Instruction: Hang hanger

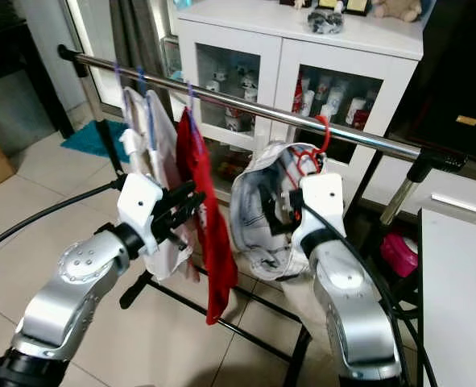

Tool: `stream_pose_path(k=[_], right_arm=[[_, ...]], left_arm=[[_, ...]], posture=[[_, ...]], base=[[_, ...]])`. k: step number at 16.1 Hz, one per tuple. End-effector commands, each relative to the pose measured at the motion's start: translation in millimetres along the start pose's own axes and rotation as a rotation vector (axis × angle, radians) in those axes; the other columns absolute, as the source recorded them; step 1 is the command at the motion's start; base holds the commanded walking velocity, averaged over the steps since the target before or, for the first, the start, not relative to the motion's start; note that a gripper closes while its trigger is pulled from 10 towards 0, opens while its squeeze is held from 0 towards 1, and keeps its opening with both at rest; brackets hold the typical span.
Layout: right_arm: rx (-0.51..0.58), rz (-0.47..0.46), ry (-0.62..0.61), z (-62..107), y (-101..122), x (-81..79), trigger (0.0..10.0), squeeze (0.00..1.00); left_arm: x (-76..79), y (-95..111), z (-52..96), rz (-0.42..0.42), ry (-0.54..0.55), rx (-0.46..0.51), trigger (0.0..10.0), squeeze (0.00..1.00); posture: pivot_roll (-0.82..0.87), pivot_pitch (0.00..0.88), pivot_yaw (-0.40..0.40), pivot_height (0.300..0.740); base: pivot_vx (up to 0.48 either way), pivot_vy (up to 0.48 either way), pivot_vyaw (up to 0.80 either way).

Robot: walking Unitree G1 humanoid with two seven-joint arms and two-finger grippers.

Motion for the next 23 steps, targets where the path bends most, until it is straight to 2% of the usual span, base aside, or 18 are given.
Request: stream_pose_path(k=[1, 3, 5, 9, 11, 13, 16, 20, 23], right_arm=[[-0.013, 0.010, -0.045, -1.7, 2.6, 7.4, 10.0, 0.00], [-0.044, 0.001, -0.078, -7.1, 2.5, 14.2, 10.0, 0.00], [-0.066, -0.023, -0.055, -14.4, 2.3, 12.4, 10.0, 0.00], [-0.075, 0.000, -0.007, -37.5, 4.8, 9.4, 10.0, 0.00], [-0.083, 0.005, -0.048, -52.4, 10.3, 18.1, 10.0, 0.00], [-0.105, 0.026, -0.116, -60.5, 13.3, 30.1, 10.0, 0.00], [-0.108, 0.018, -0.116, -61.1, 16.2, 34.7, 10.0, 0.00], [-0.093, -0.015, -0.050, -46.5, 18.7, 39.7, 10.0, 0.00], [-0.141, -0.005, -0.039, -40.2, 10.6, 47.5, 10.0, 0.00]], left_arm=[[-1.6, 4.1, 1.5, -0.002, -0.012, 0.013, 10.0, 0.00], [9.1, 6.5, 6.9, 0.017, -0.119, 0.037, 10.0, 0.00], [18.9, 6.8, 12.2, 0.027, -0.216, 0.045, 10.0, 0.00], [21.1, 7.1, 13.2, 0.021, -0.246, 0.045, 10.0, 0.00], [22.8, 6.4, 14.9, 0.011, -0.261, 0.038, 10.0, 0.00], [24.0, 5.9, 16.6, 0.010, -0.267, 0.035, 10.0, 0.00], [26.6, 4.7, 18.2, 0.013, -0.276, 0.030, 10.0, 0.00], [29.4, 3.8, 17.3, 0.016, -0.292, 0.028, 10.0, 0.00], [31.7, 2.0, 15.1, 0.016, -0.307, 0.018, 10.0, 0.00]], posture=[[0.05, 0.008, 0.009, 0.740], [0.05, 0.006, 0.014, 0.740], [0.05, 0.004, 0.014, 0.740], [0.06, 0.000, 0.014, 0.740], [0.07, 0.000, 0.010, 0.740], [0.07, 0.000, 0.002, 0.740], [0.07, 0.000, 0.000, 0.740], [0.06, 0.000, 0.008, 0.740], [0.04, 0.000, 0.015, 0.740]], base=[[0.000, 0.000, 0.00], [0.000, 0.000, 0.00], [0.000, 0.000, 0.00], [0.000, 0.000, 0.00], [0.000, 0.000, 0.00], [0.000, 0.000, 0.00], [0.000, 0.000, 0.00], [0.000, 0.000, 0.00], [0.000, 0.000, 0.00]])
Point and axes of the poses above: a point about 5 cm out from each wrist's last joint towards the gripper, its own z axis pointing back from the gripper into the wrist, its own y axis along the axis of the wrist's last joint, x = y × z, the point moved 2 cm from there along -z, pointing out of the wrist towards the gripper, and after that the axes turned 1 degree about z, right-handed, at the moved point
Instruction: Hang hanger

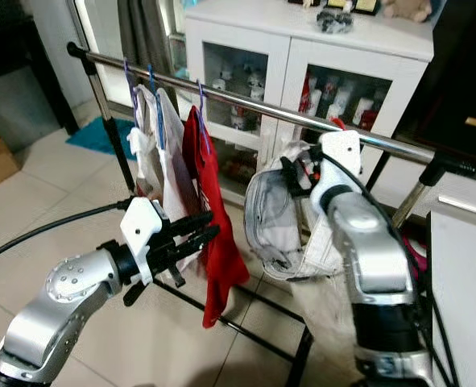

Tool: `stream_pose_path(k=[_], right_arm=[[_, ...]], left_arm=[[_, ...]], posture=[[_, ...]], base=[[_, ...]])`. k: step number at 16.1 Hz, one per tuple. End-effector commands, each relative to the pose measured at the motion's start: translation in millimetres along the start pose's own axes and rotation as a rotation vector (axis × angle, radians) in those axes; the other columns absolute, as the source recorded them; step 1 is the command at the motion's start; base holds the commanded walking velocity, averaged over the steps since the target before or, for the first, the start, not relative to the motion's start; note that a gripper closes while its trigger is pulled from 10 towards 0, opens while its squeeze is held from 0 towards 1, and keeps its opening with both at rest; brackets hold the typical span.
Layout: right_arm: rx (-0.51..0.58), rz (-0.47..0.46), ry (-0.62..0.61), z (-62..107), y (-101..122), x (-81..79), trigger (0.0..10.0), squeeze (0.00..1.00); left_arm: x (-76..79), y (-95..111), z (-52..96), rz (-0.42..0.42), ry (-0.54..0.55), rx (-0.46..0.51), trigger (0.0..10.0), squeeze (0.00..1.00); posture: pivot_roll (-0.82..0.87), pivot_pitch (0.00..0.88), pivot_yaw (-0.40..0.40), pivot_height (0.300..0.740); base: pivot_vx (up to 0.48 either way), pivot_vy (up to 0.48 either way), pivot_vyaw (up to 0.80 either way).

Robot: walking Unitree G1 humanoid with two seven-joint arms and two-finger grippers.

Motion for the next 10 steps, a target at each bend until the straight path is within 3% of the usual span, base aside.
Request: stream_pose_path(k=[1, 5, 7, 10], right_arm=[[-0.037, 0.001, -0.007, 1.7, -6.1, 5.0, 10.0, 0.00], [-0.066, 0.066, -0.027, -3.6, -3.7, 12.5, 10.0, 0.00], [-0.011, 0.065, 0.089, 5.6, 9.2, 2.4, 10.0, 0.00], [0.018, 0.018, 0.214, 19.5, 7.8, -6.5, 10.0, 0.00]], left_arm=[[1.3, 1.1, -2.6, -0.009, -0.023, -0.005, 10.0, 0.00], [3.1, 3.6, -6.7, -0.006, -0.037, 0.006, 10.0, 0.00], [5.8, 8.8, -9.7, -0.005, -0.044, 0.031, 10.0, 0.00], [3.9, 13.1, -12.5, -0.013, -0.035, 0.043, 10.0, 0.00]], posture=[[0.04, 0.000, 0.017, 0.740], [0.02, 0.003, 0.012, 0.740], [0.02, 0.002, -0.006, 0.740], [0.01, 0.000, -0.025, 0.740]], base=[[0.000, 0.000, 0.00], [0.000, 0.000, 0.00], [0.000, 0.000, 0.00], [0.000, 0.000, 0.00]])
Point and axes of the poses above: a point about 5 cm out from each wrist's last joint towards the gripper, its own z axis pointing back from the gripper into the wrist, its own y axis along the axis of the wrist's last joint, x = y × z, the point moved 2 cm from there along -z, pointing out of the wrist towards the gripper, and after that the axes turned 1 degree about z, right-handed, at the moved point
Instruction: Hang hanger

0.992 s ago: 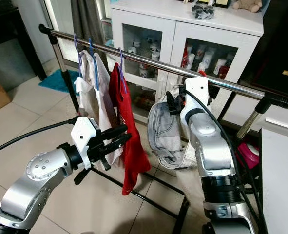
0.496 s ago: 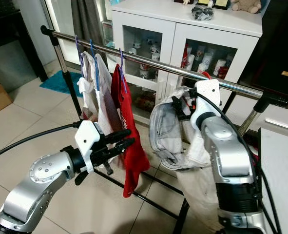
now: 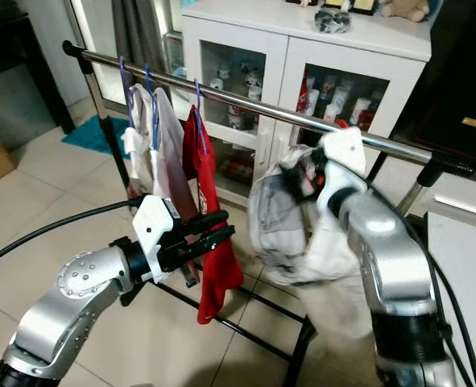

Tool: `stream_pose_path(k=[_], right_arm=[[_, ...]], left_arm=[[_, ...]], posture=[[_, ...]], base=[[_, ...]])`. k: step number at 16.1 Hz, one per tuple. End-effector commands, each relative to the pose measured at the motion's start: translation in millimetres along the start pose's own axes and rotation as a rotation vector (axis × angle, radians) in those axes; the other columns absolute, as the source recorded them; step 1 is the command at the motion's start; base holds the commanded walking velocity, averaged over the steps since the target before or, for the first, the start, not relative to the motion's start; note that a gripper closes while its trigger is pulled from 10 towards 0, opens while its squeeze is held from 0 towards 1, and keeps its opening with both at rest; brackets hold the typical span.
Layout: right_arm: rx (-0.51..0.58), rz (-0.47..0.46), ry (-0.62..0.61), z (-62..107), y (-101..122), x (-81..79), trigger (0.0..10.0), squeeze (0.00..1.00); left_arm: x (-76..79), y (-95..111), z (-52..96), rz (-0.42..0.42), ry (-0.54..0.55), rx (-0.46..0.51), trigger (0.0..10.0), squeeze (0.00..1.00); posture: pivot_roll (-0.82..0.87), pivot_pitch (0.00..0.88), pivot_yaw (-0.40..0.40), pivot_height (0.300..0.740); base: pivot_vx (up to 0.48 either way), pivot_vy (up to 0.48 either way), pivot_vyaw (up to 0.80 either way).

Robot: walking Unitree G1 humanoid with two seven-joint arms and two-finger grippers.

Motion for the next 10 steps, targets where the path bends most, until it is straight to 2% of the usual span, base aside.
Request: stream_pose_path(k=[1, 3, 5, 6, 7, 8, 10], right_arm=[[0.012, -0.023, 0.036, 5.5, 4.9, -0.7, 10.0, 0.00], [-0.027, -0.003, 0.017, 14.7, 1.4, 4.1, 10.0, 0.00], [-0.090, -0.048, 0.014, 28.8, -17.6, 5.8, 10.0, 0.00], [-0.123, -0.065, -0.015, 30.8, -23.1, 8.7, 10.0, 0.00], [-0.136, -0.069, -0.024, 31.0, -24.5, 9.3, 10.0, 0.00], [-0.190, -0.069, -0.065, 21.7, -32.7, 17.1, 10.0, 0.00], [-0.174, -0.083, -0.066, 14.7, -28.8, 18.9, 10.0, 0.00]], left_arm=[[-7.7, 6.6, -2.3, 0.007, 0.010, 0.017, 10.0, 0.00], [-14.7, 6.2, -5.6, 0.014, 0.014, 0.008, 10.0, 0.00], [-12.7, -0.9, -5.9, 0.004, -0.003, -0.013, 10.0, 0.00], [-12.2, 0.9, -6.8, -0.003, 0.000, -0.011, 10.0, 0.00], [-12.5, 2.4, -7.3, 0.002, 0.004, -0.004, 10.0, 0.00], [-17.9, -3.0, -16.9, -0.006, 0.038, -0.037, 10.0, 0.00], [-20.3, 1.6, -22.6, 0.040, 0.042, 0.001, 10.0, 0.00]], posture=[[-0.01, 0.000, -0.013, 0.740], [-0.03, 0.008, -0.001, 0.740], [-0.03, 0.000, -0.014, 0.740], [-0.03, 0.000, -0.034, 0.740], [-0.03, 0.000, -0.041, 0.740], [-0.02, 0.000, -0.058, 0.740], [-0.02, 0.000, -0.045, 0.740]], base=[[0.000, 0.000, 0.00], [0.000, 0.000, 0.00], [0.000, 0.000, 0.00], [0.000, 0.000, 0.00], [0.000, 0.000, 0.00], [0.000, 0.000, 0.00], [0.000, 0.000, 0.00]])
Point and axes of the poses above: a point about 5 cm out from each wrist's last joint towards the gripper, its own z axis pointing back from the gripper into the wrist, its own y axis along the axis of the wrist's last joint, x = y × z, the point moved 2 cm from there along -z, pointing out of the wrist towards the gripper, and after that the axes turned 1 degree about z, right-handed, at the moved point
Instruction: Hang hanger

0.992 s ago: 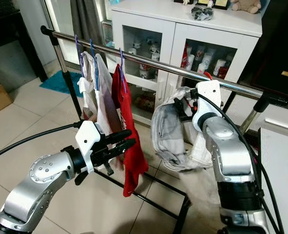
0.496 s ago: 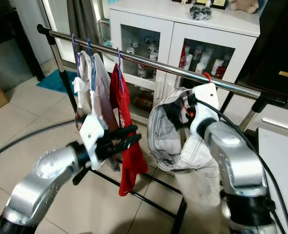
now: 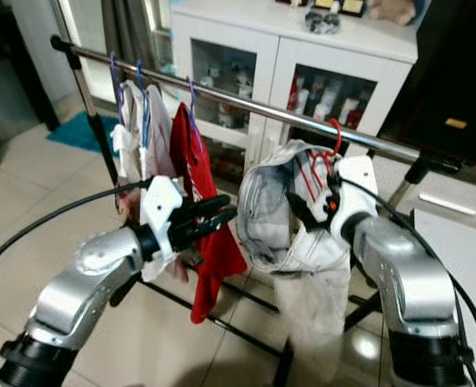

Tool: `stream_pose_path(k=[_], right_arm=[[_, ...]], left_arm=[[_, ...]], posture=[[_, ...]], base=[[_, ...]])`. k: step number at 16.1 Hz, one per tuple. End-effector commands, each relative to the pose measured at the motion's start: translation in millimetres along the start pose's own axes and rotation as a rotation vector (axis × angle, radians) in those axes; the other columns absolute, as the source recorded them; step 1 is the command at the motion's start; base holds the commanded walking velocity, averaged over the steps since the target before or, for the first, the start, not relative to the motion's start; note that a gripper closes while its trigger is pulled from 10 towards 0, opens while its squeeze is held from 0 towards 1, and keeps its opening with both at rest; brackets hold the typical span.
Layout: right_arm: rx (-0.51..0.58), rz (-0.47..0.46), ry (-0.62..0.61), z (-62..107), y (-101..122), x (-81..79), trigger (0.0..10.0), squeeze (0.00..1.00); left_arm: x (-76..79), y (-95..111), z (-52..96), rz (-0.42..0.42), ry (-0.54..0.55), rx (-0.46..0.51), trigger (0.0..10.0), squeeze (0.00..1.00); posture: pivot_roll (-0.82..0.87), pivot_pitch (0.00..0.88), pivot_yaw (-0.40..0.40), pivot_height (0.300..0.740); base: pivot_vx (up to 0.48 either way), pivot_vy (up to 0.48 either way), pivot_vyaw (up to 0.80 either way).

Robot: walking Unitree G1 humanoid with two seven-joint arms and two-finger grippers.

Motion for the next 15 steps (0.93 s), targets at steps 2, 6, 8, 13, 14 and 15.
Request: stream_pose_path(k=[2, 6, 8, 13, 14, 15], right_arm=[[0.034, 0.020, -0.095, -3.6, 6.1, 11.1, 10.0, 0.00], [0.179, -0.001, -0.135, -3.3, 29.7, 9.0, 10.0, 0.00], [0.181, 0.021, -0.152, -4.7, 30.8, 10.6, 10.0, 0.00], [0.207, 0.011, -0.125, -7.6, 38.0, 13.4, 10.0, 0.00], [0.203, 0.002, -0.104, -11.1, 35.4, 12.4, 10.0, 0.00], [0.190, 0.014, -0.088, -15.1, 33.3, 11.9, 10.0, 0.00]], left_arm=[[-0.1, -2.8, -3.6, -0.037, -0.016, -0.025, 10.0, 0.00], [-14.4, -22.9, 17.7, -0.057, 0.104, -0.082, 10.0, 0.00], [-16.5, -25.0, 23.3, -0.055, 0.096, -0.070, 10.0, 0.00], [-14.9, -23.5, 14.5, -0.077, 0.075, -0.063, 10.0, 0.00], [-14.5, -24.0, 14.1, -0.064, 0.076, -0.056, 10.0, 0.00], [-12.2, -25.6, 12.9, -0.060, 0.059, -0.060, 10.0, 0.00]], posture=[[-0.02, 0.000, -0.015, 0.740], [-0.03, 0.000, -0.017, 0.740], [-0.05, 0.000, -0.021, 0.740], [-0.06, 0.000, -0.007, 0.740], [-0.07, 0.000, 0.005, 0.740], [-0.07, 0.000, 0.021, 0.740]], base=[[0.000, 0.000, 0.00], [0.000, 0.000, 0.00], [0.000, 0.000, 0.00], [0.000, 0.000, 0.00], [0.000, 0.000, 0.00], [0.000, 0.000, 0.00]])
Point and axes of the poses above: a point about 5 cm out from each wrist's last joint towards the gripper, its own z axis pointing back from the gripper into the wrist, its own y axis along the axis of the wrist's last joint, x = y × z, the point moved 2 cm from there along -z, pointing out of the wrist towards the gripper, and after that the axes turned 1 degree about z, right-handed, at the moved point
